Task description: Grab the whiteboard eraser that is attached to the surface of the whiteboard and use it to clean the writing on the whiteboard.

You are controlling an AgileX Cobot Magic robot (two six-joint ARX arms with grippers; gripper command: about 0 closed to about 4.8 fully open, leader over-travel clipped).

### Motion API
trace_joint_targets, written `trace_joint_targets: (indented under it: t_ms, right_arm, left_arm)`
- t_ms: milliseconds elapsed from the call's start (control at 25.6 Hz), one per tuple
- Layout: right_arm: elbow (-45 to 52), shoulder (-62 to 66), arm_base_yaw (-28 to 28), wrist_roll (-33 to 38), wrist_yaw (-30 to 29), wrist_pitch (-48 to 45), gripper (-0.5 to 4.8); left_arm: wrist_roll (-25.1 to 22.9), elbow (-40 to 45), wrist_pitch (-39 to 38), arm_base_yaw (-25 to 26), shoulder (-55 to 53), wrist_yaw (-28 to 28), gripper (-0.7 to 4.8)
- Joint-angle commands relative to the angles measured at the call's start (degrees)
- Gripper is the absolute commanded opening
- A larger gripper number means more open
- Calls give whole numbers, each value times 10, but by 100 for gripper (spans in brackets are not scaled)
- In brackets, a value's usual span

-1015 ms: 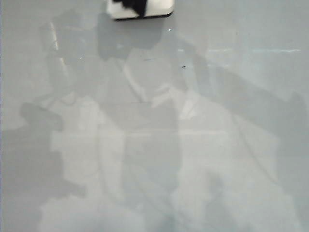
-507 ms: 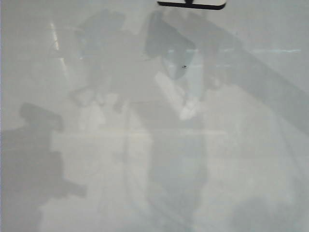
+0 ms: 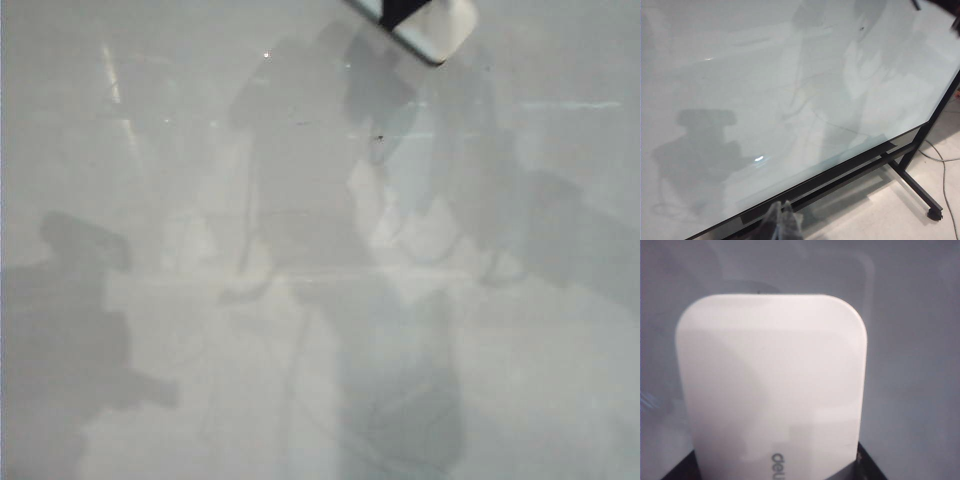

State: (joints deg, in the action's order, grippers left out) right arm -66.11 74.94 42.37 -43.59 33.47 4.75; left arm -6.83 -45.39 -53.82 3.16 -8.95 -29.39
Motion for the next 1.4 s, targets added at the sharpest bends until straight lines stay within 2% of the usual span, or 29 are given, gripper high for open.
trace_joint_targets:
  t_ms: [39, 117, 234, 429, 858, 1249, 1327, 1405]
  right_arm:
    - [4, 46, 0, -92, 10, -21, 138]
    - [4, 81, 0, -122, 28, -38, 138]
    - [4, 119, 1, -127, 43, -76, 138]
    - [3, 153, 2, -169, 21, -202, 138]
    - [-6, 216, 4, -182, -44, -237, 137]
    - [-5, 289, 13, -175, -75, -265, 137]
    - [-5, 292, 13, -176, -55, -264, 137]
    - [-5, 289, 22, -175, 2, -265, 138]
  left_arm:
    - [-2, -1, 7, 0, 0, -2, -2]
    - [-2, -1, 7, 0, 0, -2, -2]
    - [-2, -1, 7, 0, 0, -2, -2]
    - [-2, -1, 7, 0, 0, -2, -2]
    - [-2, -1, 7, 0, 0, -2, -2]
    - [-2, -1, 7, 0, 0, -2, -2]
    - [-2, -1, 7, 0, 0, -2, -2]
    - [-2, -1, 7, 0, 0, -2, -2]
